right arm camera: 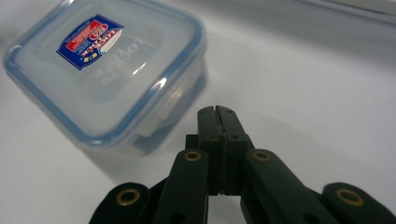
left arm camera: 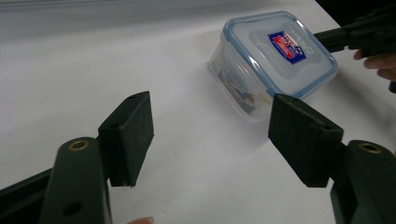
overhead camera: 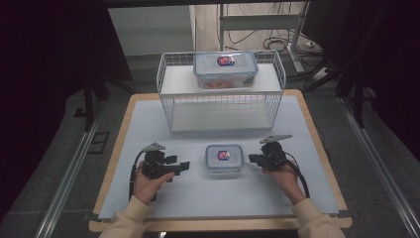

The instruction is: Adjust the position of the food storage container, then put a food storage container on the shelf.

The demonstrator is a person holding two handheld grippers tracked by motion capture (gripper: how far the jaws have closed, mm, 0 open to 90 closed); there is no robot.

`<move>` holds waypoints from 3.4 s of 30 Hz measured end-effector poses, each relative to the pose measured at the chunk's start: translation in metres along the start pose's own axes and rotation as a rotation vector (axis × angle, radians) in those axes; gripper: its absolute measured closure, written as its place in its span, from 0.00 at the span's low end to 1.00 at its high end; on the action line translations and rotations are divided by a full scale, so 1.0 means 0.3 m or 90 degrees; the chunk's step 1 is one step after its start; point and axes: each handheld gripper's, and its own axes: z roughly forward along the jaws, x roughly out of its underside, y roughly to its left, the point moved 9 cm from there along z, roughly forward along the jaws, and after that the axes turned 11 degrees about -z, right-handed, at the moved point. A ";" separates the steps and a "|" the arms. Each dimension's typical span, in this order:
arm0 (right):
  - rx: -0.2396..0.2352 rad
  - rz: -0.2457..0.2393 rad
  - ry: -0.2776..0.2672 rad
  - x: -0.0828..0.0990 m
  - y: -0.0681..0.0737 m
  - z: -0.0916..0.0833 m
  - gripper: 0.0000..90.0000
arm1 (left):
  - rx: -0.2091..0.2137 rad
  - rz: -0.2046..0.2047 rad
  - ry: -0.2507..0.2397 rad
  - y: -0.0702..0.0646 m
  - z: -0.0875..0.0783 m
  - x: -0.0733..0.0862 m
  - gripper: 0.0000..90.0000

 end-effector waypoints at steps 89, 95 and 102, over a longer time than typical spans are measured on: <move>-0.213 0.187 -0.051 -0.060 0.078 0.061 0.42 | 0.160 -0.138 0.086 -0.126 0.270 -0.035 0.45; -0.216 0.179 -0.074 -0.049 0.085 0.032 0.50 | 0.162 -0.123 0.060 -0.139 0.245 -0.021 0.51; -0.205 0.141 -0.096 -0.037 0.107 0.002 0.55 | 0.154 -0.091 0.031 -0.160 0.218 0.004 0.54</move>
